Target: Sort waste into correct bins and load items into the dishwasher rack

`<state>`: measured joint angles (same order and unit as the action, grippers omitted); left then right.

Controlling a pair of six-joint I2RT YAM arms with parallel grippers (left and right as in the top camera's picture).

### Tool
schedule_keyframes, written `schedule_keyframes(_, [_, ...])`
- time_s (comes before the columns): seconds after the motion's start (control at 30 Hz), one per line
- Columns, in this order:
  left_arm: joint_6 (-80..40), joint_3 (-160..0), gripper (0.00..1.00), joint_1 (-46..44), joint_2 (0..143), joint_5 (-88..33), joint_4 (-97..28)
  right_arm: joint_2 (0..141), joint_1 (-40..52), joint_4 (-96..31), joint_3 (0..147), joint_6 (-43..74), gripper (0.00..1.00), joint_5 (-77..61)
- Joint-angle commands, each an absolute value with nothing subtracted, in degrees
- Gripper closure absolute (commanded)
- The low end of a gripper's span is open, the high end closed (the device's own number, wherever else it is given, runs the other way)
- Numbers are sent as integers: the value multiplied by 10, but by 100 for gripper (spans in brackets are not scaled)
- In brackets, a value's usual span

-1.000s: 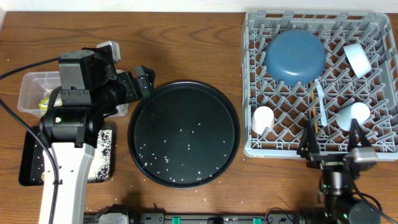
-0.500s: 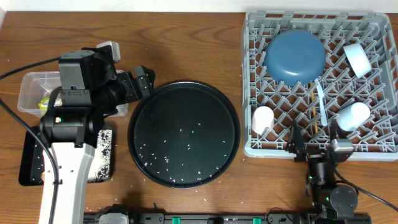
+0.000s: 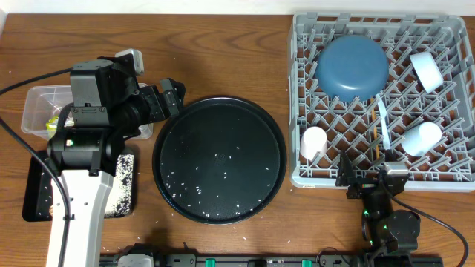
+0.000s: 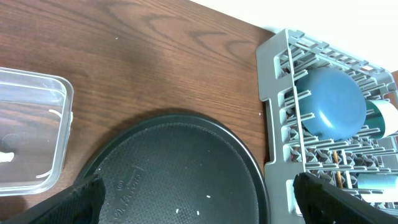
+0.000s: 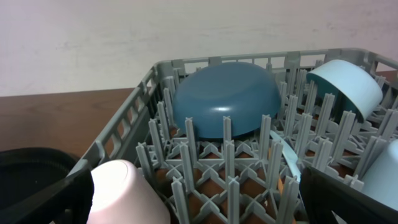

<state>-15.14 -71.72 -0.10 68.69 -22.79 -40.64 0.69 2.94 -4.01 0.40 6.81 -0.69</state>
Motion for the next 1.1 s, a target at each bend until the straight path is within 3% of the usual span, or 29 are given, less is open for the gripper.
schedule_keyframes(0.0, [-148, -729, 2, 1, 685, -233, -406, 3, 37, -43, 3, 51, 1, -9])
schedule_keyframes(0.83, [-148, -728, 2, 0, 682, -233, -407, 3, 37, -43, 3, 51, 1, -9])
schedule_keyframes(1.07, [-148, -726, 2, 0, 580, -233, -407, 3, 37, -42, 3, 51, 1, -9])
